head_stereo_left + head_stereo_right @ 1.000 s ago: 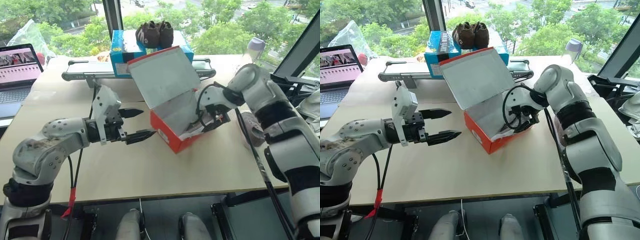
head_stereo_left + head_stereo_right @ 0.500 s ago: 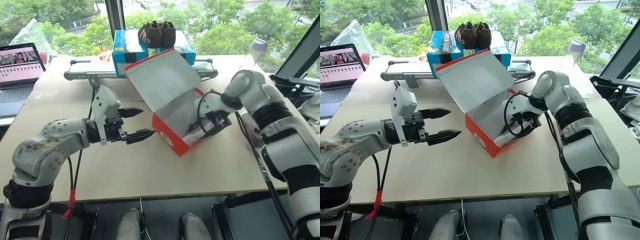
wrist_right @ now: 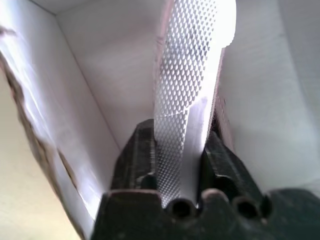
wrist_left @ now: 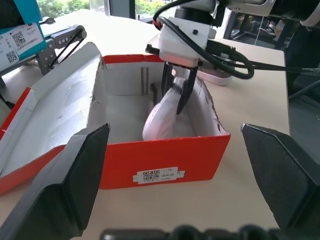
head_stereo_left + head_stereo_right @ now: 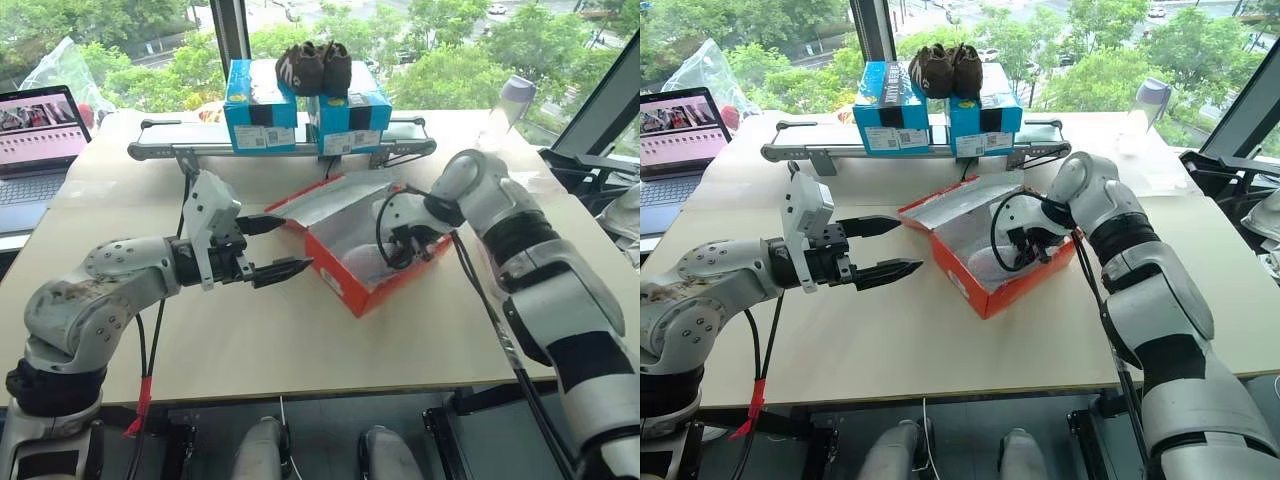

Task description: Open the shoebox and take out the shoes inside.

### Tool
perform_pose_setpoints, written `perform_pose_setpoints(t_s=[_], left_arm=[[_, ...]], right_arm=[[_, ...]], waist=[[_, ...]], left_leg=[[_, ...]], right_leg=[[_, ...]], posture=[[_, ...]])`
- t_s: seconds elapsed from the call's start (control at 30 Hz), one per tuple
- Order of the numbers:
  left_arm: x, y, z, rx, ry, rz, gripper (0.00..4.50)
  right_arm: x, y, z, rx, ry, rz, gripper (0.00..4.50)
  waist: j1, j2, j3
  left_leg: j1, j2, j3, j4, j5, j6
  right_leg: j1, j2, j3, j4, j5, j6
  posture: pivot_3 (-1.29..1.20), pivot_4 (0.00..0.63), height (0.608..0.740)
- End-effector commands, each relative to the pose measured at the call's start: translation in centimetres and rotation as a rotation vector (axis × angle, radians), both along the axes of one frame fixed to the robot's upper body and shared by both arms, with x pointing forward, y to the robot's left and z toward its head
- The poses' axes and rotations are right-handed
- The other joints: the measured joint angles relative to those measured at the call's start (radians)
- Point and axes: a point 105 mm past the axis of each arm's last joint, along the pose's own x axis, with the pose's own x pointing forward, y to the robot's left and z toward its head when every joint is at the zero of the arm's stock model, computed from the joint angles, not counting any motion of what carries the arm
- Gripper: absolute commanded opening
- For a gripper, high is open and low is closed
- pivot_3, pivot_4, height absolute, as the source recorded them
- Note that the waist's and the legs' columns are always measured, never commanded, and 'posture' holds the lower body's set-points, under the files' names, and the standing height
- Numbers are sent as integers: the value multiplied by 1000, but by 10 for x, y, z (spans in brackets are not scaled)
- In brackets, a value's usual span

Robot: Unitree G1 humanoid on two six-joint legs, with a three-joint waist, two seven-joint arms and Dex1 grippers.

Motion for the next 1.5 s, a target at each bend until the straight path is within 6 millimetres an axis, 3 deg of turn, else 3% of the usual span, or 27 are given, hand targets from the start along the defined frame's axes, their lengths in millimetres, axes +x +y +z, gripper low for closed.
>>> perform_pose_setpoints(t_s=[0.03,0.27,0.33,0.4,0.5,0.57,0.67,0.77,0.9,1.0,1.2,1.33,1.5], left_arm=[[-2,-5,9,2,-40,-35,4500],[3,-13,8,0,-35,-86,4500],[4,-18,8,-4,-35,-108,4500],[6,-22,8,-6,-34,-125,4500],[6,-25,7,-2,-31,-144,4500],[7,-27,5,2,-29,-155,4500],[8,-28,5,7,-25,-169,4500],[8,-29,5,10,-23,-179,4500],[8,-29,4,12,-20,-183,4500],[8,-28,4,21,-20,-186,4500],[8,-27,3,25,-22,-183,4500],[8,-27,3,24,-26,-174,4500],[8,-26,3,24,-30,-162,4500]], right_arm=[[-2,16,60,156,-82,-10,370],[-29,16,143,485,6,-219,370],[-33,8,183,668,-2,-337,370],[-27,-15,213,847,-43,-527,370],[-13,-54,220,957,-120,-796,370],[-4,-100,212,1022,-184,-1063,370],[-1,-144,192,1030,-250,-1319,370],[-1,-169,163,990,-259,-1505,370],[-3,-160,117,916,-168,-1582,370],[-5,-139,83,888,-60,-1588,370],[-11,-126,59,843,19,-1613,370],[-13,-132,37,763,21,-1641,370],[-16,-158,9,624,-40,-1687,370]], waist=[[0,0,0],[5,0,0],[5,0,0],[6,0,0],[6,-2,-1],[6,-4,-3],[7,-5,-3],[4,-4,-2],[-7,-2,-1],[-12,-2,-1],[9,-2,-1],[11,-2,-1],[9,-2,-1]], left_leg=[[0,0,0,0,0,0],[-2,0,0,0,0,0],[-2,0,0,0,-1,0],[-5,0,0,0,-1,0],[-6,0,0,0,-1,1],[-6,0,0,0,-2,0],[-5,0,0,1,-3,-1],[-6,0,1,0,-3,-1],[-6,0,3,-1,3,8],[-5,1,4,0,4,8],[-5,0,3,0,4,10],[-6,0,3,0,3,11],[-6,0,3,1,3,11]], right_leg=[[0,0,0,0,0,0],[-2,0,0,0,0,0],[-3,0,0,0,0,0],[-5,0,0,0,0,0],[-6,0,0,-1,0,-1],[-6,0,0,-2,0,0],[-6,-1,0,-2,1,0],[-6,-2,1,-1,1,0],[-8,-1,2,0,1,-1],[-7,-1,3,2,1,-1],[-6,-1,2,1,1,0],[-6,-1,2,-1,1,0],[-5,-1,2,0,1,1]], posture=[[0,150,740],[0,150,740],[0,150,740],[0,150,740],[0,150,740],[0,150,740],[0,150,740],[0,150,740],[0,150,740],[0,150,740],[0,150,740],[0,150,740],[0,150,740]])
